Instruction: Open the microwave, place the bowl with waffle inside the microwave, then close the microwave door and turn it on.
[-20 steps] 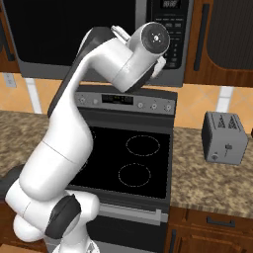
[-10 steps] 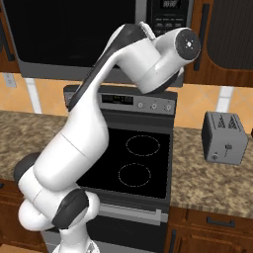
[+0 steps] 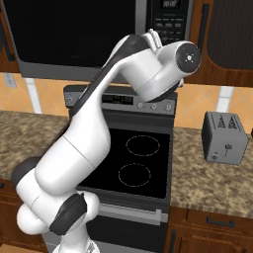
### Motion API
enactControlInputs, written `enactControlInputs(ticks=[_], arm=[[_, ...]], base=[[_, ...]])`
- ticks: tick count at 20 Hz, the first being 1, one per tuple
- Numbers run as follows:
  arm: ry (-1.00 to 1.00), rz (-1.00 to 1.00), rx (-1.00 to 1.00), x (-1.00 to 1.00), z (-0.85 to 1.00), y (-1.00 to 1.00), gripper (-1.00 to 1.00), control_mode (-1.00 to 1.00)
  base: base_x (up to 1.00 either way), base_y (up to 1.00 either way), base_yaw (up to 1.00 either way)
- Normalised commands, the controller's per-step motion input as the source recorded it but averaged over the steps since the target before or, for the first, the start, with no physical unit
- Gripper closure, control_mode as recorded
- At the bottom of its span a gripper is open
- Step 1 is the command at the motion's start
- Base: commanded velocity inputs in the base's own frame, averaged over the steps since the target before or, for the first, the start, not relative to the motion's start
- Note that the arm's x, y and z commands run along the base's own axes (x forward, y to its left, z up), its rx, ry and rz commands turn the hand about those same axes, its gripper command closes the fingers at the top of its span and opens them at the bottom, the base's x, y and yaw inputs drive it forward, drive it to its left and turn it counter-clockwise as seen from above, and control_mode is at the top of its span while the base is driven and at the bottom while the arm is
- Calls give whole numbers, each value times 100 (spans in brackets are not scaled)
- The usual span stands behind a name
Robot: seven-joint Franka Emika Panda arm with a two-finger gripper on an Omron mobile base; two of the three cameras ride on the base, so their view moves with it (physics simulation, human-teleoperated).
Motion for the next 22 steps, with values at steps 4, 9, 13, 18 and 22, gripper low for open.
enactControlInputs(ticks=[4,9,13,18,22], arm=[[0,-11,16,14,-22,0,100,-100],[0,-5,16,30,-9,0,100,-100],[-1,-7,21,46,0,-9,100,-100],[0,-5,20,50,-6,-25,100,-100],[0,-5,19,51,-12,-35,100,-100]], base=[[0,0,0],[0,0,0],[0,0,0],[0,0,0],[0,0,0]])
